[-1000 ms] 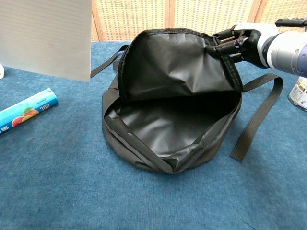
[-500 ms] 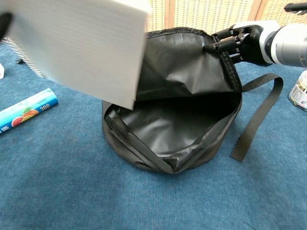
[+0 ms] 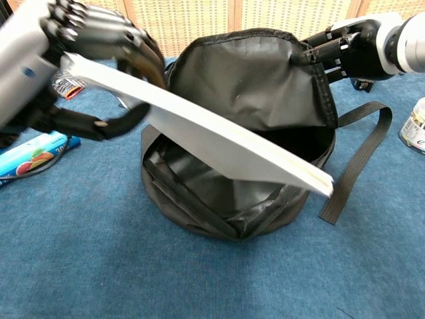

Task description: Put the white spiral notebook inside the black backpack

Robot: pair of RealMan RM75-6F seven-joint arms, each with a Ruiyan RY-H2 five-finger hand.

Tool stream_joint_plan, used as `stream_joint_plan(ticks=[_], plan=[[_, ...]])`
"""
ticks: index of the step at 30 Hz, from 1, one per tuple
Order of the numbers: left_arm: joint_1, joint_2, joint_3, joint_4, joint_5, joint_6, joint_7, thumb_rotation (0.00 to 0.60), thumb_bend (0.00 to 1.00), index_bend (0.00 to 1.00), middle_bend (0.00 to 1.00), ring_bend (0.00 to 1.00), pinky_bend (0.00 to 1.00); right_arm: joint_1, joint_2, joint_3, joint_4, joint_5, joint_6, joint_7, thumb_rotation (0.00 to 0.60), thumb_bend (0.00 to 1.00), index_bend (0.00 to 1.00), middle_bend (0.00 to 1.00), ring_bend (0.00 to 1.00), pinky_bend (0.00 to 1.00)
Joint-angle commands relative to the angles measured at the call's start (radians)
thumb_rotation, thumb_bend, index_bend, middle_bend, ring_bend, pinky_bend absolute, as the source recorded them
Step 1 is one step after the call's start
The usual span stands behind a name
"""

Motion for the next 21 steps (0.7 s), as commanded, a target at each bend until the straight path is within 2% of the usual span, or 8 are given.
stream_joint_plan(ticks=[1,8,15,21], plan=[[-0.015,-0.059,0.017,0.071,-0.016,0.006,-0.004,0.6,0.56,0.77,0.61,0.59,0.65,0.003,0.012,-0.004,-0.006,-0.001,-0.008,0.007,0.6,0.61,0.59,0.51,0.3,0.43],[0.008,-0.099,0.063,0.138,-0.037,0.002,-0.052,0.6,0.53,0.76,0.61,0.58,0.65,0.012,0.021,-0.014,-0.006,-0.001,-0.006,0.022,0.6,0.61,0.59,0.51,0.3,0.43],[0.053,-0.072,0.117,0.141,-0.051,-0.011,-0.101,0.6,0.51,0.72,0.59,0.56,0.65,0.028,0.018,-0.022,0.002,-0.001,-0.003,0.03,0.6,0.61,0.59,0.51,0.3,0.43],[0.045,-0.079,0.17,0.174,-0.04,-0.081,-0.054,0.6,0.5,0.72,0.59,0.56,0.65,0.042,0.015,-0.029,-0.008,0.005,-0.015,0.043,0.6,0.61,0.59,0.51,0.3,0.43]])
